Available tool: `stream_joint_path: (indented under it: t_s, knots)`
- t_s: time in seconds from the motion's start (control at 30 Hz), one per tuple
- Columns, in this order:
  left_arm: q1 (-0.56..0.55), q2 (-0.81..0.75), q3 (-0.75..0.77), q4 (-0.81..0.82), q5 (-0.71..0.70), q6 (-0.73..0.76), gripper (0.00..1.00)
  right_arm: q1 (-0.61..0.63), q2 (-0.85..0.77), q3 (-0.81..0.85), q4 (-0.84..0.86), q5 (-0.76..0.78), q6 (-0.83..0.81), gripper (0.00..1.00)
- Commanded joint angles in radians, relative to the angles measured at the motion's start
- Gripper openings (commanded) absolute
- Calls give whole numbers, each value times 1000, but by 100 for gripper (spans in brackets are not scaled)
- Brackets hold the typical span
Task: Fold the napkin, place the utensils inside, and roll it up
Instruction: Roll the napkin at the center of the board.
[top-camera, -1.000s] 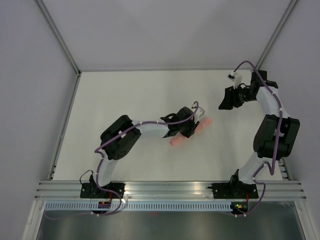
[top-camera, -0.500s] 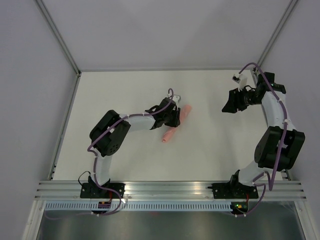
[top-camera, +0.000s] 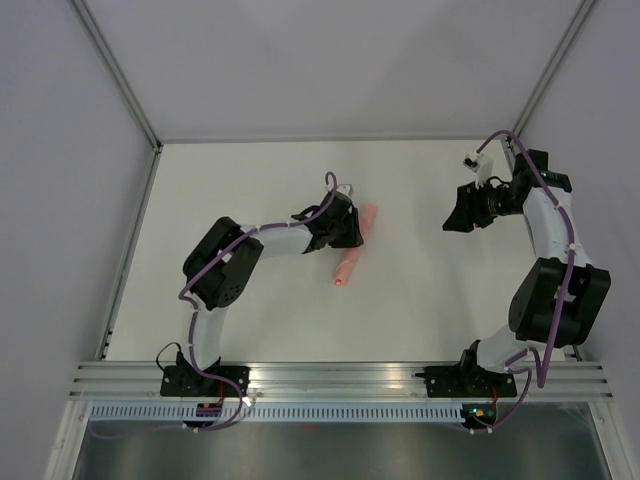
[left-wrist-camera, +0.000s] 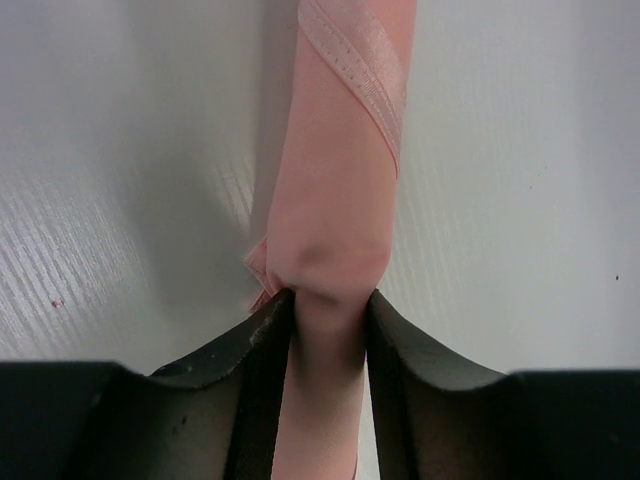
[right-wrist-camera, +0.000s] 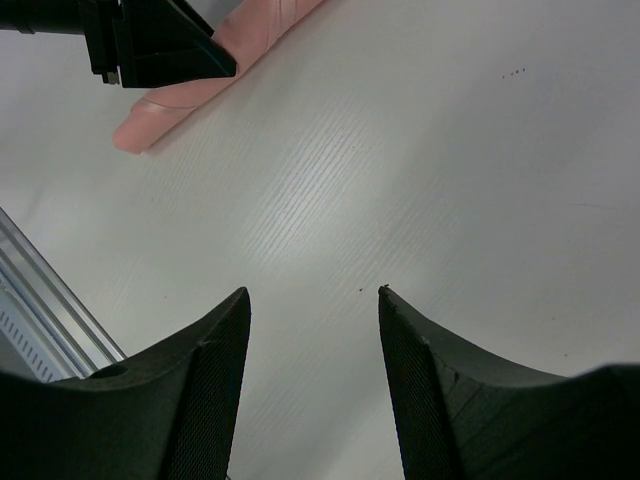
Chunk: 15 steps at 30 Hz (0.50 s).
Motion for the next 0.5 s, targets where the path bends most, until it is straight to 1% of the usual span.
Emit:
stream_joint_path:
  t_s: [0.0, 0.13, 0.33, 0.47]
  knots:
    - [3, 117, -123, -296, -93, -46, 44, -3, -37, -9, -7, -27, -13, 60]
    - [2, 80, -148, -265, -113, -23, 47, -3, -33, -11, -7, -35, -13, 60]
    - [0, 40, -146, -265, -133, 11, 48, -3, -25, -17, -4, -32, -18, 60]
    - [-3, 22, -145, -264, -119, 31, 49, -3, -24, -22, -1, -24, -19, 60]
